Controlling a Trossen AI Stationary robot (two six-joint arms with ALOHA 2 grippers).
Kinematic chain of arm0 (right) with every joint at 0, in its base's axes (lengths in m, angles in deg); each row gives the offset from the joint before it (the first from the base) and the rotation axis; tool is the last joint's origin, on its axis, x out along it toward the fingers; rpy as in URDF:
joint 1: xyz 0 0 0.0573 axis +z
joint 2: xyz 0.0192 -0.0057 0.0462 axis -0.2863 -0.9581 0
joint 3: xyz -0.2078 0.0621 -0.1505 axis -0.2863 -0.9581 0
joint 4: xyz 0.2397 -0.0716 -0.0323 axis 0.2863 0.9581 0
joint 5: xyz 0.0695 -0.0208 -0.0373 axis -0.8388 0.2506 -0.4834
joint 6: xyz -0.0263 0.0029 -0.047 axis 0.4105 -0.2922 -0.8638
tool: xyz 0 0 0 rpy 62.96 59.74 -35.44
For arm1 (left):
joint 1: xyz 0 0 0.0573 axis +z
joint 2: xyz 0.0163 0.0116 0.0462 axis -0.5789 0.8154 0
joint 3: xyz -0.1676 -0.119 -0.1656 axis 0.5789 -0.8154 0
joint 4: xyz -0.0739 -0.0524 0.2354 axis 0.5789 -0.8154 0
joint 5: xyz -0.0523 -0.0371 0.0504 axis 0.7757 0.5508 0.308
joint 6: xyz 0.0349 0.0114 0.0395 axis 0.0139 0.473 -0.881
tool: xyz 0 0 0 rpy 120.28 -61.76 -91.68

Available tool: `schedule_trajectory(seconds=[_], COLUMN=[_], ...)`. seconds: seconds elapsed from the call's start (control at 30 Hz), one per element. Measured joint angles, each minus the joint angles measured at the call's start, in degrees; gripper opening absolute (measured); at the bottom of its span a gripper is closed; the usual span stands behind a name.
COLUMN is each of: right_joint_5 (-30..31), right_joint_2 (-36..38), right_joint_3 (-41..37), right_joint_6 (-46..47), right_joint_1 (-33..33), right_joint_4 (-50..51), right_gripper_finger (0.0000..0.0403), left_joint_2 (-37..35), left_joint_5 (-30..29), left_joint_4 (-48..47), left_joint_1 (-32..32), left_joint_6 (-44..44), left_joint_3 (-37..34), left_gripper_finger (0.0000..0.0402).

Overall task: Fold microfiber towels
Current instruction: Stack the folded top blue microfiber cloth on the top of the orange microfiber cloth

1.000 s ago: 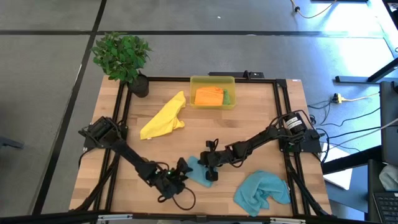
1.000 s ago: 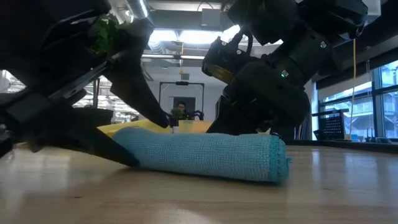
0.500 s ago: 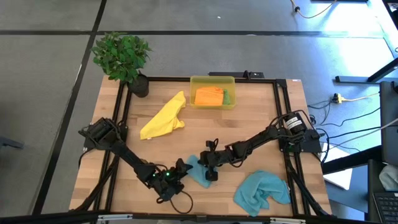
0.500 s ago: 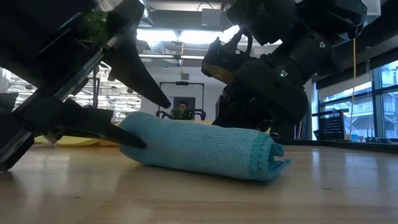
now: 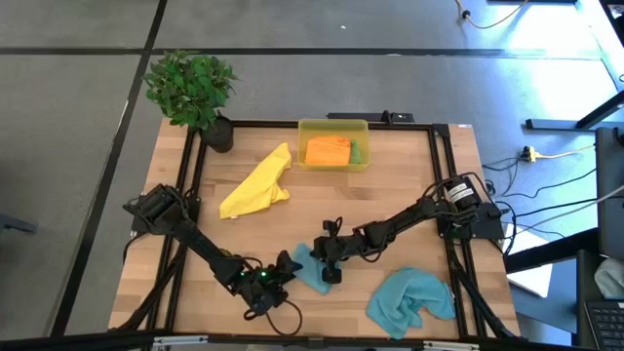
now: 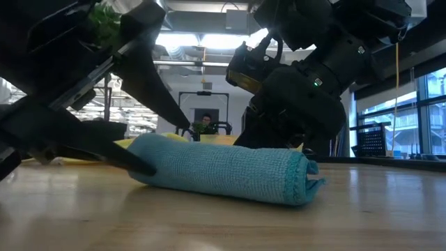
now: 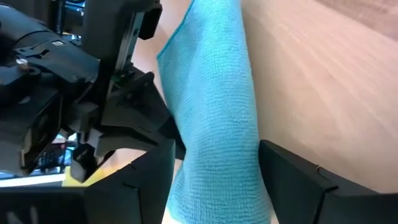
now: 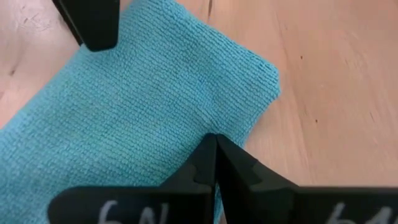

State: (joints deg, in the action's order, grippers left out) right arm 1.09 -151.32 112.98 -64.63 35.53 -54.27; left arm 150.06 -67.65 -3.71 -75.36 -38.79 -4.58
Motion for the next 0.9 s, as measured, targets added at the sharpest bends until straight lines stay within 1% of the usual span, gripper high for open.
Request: schedule_trajectory(seconds=[0.07,0.17,0.53,0.63,0.77,0.9], right_joint_5=[0.0,-0.03,-0.76,-0.9,-1.31,-1.31], right_joint_2=[0.0,0.0,0.02,0.02,0.02,0.02], right_joint_3=[0.0,0.0,-0.02,-0.02,-0.04,-0.02], right_joint_6=[0.0,0.0,0.04,0.06,0.2,0.24], right_joint_1=[0.0,-0.07,-0.76,-0.76,-0.79,-0.79], right_joint_4=[0.0,0.0,0.0,0.0,0.02,0.0], right_gripper_finger=[0.0013,0.001,0.0015,0.0011,0.0009,0.0014], left_joint_2=[-0.01,-0.05,-0.12,-0.12,-0.09,-0.09], left_joint_5=[0.62,1.95,6.84,8.48,12.73,13.54], left_joint_4=[-0.07,-0.39,-1.58,-1.68,-2.99,-5.1], left_joint_1=[0.11,0.46,2.42,2.76,3.53,3.56], left_joint_6=[0.72,1.13,1.53,1.44,1.65,3.3], left_joint_3=[0.02,0.07,0.13,0.11,0.14,0.17], left_gripper_finger=[0.0217,0.0198,0.0085,0.0063,0.0062,0.009])
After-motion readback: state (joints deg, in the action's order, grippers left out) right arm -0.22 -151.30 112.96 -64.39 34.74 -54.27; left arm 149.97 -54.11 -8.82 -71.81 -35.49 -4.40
